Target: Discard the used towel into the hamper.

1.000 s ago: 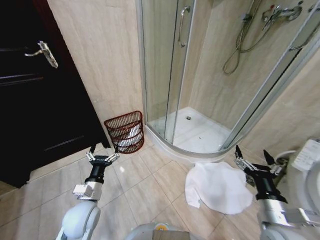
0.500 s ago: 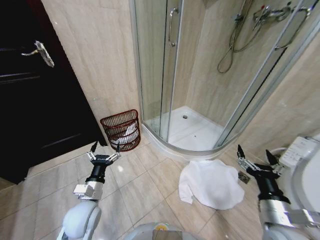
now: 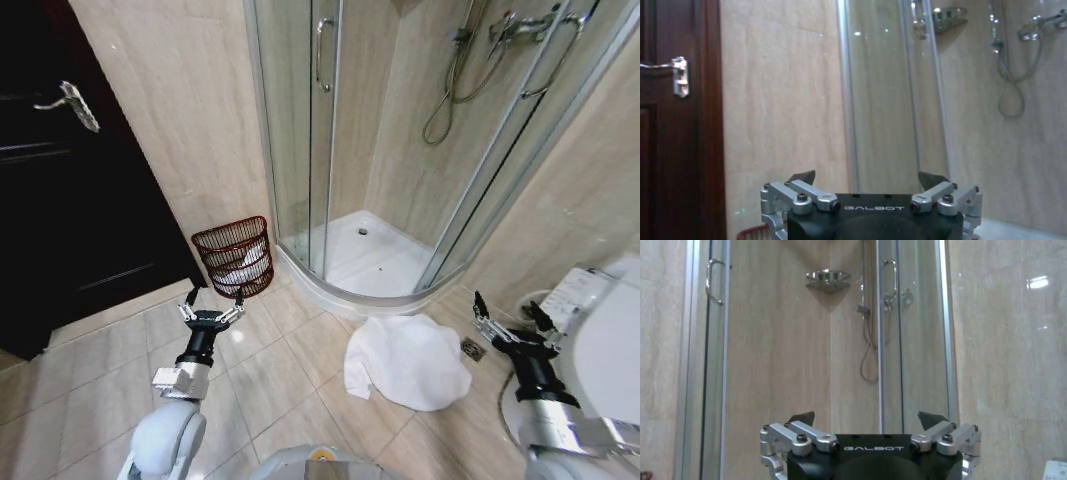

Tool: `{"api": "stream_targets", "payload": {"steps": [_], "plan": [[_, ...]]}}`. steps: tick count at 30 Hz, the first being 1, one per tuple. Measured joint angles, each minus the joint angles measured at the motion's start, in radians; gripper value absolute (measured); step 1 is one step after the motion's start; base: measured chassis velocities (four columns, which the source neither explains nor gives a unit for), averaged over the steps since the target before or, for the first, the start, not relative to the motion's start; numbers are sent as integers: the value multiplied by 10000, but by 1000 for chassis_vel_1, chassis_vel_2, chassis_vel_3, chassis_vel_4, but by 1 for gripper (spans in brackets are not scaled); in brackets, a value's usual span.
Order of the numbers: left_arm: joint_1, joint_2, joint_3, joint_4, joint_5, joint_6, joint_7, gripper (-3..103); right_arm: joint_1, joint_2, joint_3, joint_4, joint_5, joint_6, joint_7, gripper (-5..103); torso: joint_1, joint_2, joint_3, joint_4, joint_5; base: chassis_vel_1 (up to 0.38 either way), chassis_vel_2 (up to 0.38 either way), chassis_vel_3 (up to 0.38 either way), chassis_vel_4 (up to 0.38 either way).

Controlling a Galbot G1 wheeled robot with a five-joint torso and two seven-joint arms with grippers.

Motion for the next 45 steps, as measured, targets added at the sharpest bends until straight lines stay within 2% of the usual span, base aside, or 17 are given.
{"api": "stream_targets", "payload": {"steps": [9, 18, 20, 27, 37, 45], "plan": [[-143, 56, 333, -18, 2, 193, -61, 100, 7, -226, -265, 13, -232, -135, -50, 100, 0, 0, 0, 0, 1, -43, -110, 26, 112], [-512, -87, 409, -273, 91, 1015, -652, 100, 172, -859, -505, 276, 448, -1465, 161, 100, 25, 58, 37, 0, 0, -6, -21, 11, 12], [-624, -78, 247, -350, 14, 1373, -799, 100, 400, -1006, -603, 357, 497, -1802, 355, 100, 68, 172, 106, -1, -1, 0, 0, 0, 0], [-716, -43, -48, -403, -399, 1581, -716, 100, 903, -967, -876, 366, 161, -2271, 722, 100, 172, 456, 282, -1, 0, 0, 0, 0, 0], [-895, 42, -344, -567, -740, 2085, -905, 100, 1165, -941, -1076, 377, -15, -2505, 732, 100, 338, 884, 544, -1, -1, 0, 0, 0, 0], [-1191, 265, -710, -487, -1009, 2375, -981, 100, 1381, -1325, -816, 378, 279, -2653, 906, 100, 486, 1233, 746, -1, -1, 0, 0, 0, 0]]}}
